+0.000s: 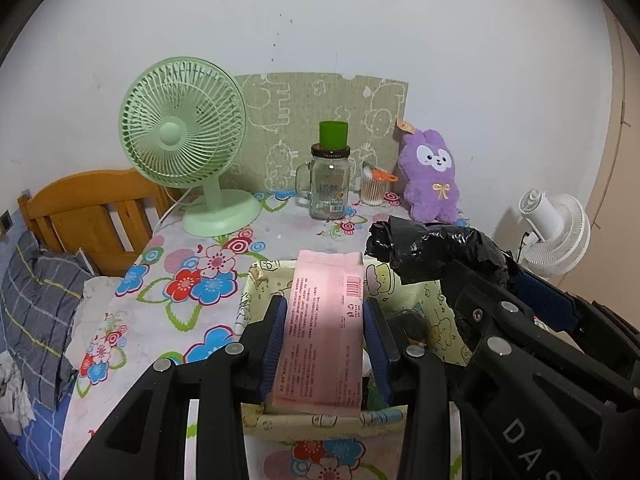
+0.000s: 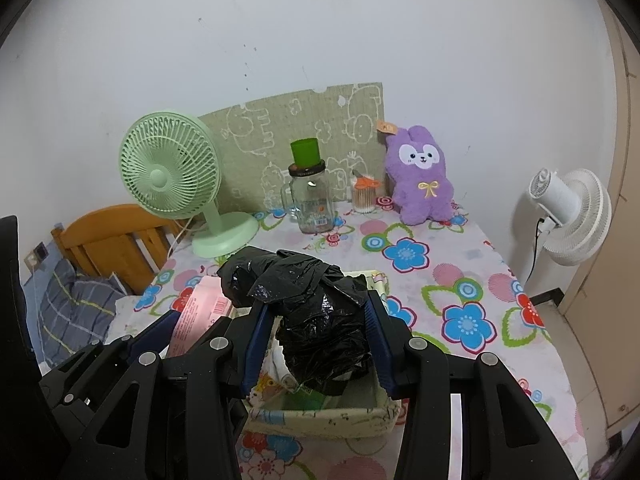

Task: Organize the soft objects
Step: 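Lower the pink packet into basket with left tool while right lowers black bag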

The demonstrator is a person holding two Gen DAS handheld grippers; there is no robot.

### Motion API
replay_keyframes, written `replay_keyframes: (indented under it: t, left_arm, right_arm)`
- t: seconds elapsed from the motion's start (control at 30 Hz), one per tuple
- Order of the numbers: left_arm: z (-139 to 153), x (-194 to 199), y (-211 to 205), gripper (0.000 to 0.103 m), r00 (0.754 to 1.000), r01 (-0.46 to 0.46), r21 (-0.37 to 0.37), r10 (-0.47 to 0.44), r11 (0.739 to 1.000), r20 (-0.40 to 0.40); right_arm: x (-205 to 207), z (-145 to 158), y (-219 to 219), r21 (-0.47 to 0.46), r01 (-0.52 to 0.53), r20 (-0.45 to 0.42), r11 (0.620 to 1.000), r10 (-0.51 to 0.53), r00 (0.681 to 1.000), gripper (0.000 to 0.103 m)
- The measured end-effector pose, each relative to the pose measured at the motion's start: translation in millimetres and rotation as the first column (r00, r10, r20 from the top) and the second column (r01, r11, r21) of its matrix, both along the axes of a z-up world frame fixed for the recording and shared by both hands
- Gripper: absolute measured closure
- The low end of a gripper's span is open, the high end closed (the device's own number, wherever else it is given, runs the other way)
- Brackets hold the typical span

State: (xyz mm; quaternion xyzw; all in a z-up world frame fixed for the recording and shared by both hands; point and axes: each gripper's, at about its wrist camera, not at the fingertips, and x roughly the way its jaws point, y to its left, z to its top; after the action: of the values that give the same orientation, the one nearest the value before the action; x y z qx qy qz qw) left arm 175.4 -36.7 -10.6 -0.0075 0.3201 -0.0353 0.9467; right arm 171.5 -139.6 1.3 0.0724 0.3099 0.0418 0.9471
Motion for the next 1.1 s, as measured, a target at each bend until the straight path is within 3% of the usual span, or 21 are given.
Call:
replay_keyframes:
  t: [0.6, 0.8, 1.1]
  left_arm:
    - [-29.2, 38.1, 0.4, 0.062, 0.997, 0.0, -0.009, -0.001, 1.0, -0.081]
    - [-33.1, 42.0, 6.7, 0.047, 0.995, -0.016, -0.006, 0.015, 1.0, -0.097]
    - [-36.1, 43.2, 15.0, 0.037, 0.992, -0.036, 0.011, 0.037, 0.999, -0.118]
  right_arm:
    - [40.6, -30.1, 2.2, 0.004, -0.022, -0.058, 1.0, 0.022, 0.998, 0.054]
    - [46.8, -33.6, 8.3, 0.007, -0.045, -0.063, 0.999, 0.045, 0.997, 0.054]
    - [54.0, -38.9, 15.8, 0.012, -0.068, -0.072, 0.998, 0.068, 0.995, 0.054]
